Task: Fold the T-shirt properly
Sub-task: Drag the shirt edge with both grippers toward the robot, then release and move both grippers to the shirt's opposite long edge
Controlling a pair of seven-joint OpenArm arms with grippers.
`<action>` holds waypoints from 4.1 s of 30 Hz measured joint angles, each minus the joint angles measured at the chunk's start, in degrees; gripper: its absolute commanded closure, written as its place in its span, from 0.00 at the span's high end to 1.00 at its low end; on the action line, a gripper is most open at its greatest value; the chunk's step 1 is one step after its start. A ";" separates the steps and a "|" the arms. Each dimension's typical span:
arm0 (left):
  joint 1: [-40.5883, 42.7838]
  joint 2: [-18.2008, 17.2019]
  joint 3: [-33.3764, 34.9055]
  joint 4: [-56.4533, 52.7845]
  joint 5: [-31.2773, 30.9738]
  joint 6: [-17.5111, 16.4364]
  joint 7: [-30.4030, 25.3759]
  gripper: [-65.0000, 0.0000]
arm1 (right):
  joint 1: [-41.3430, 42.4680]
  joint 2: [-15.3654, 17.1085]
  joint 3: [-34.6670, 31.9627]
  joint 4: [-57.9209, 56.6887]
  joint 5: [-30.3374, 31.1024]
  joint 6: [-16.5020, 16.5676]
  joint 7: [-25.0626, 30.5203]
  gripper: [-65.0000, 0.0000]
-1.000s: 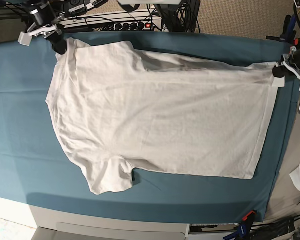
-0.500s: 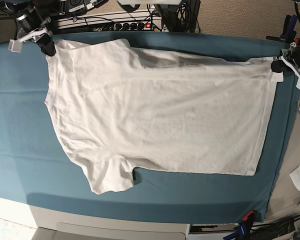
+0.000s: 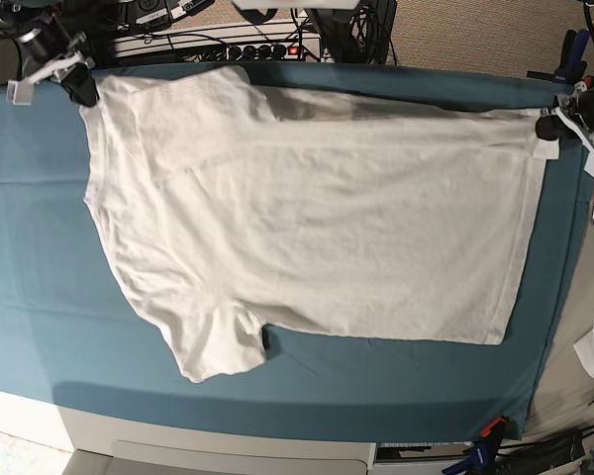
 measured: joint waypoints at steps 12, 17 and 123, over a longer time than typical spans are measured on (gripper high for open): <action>2.54 0.24 -1.75 3.34 0.46 -0.02 1.64 0.00 | -0.70 -0.13 2.80 0.00 0.85 0.17 -0.35 0.00; 4.24 0.37 -1.79 3.48 0.33 -0.04 1.40 0.00 | -0.72 -0.11 2.80 0.00 0.83 0.17 -0.35 0.00; -27.23 -2.21 10.27 -7.85 20.46 7.76 -11.72 0.35 | 70.60 9.20 -37.46 -61.33 -38.80 -0.46 21.18 0.00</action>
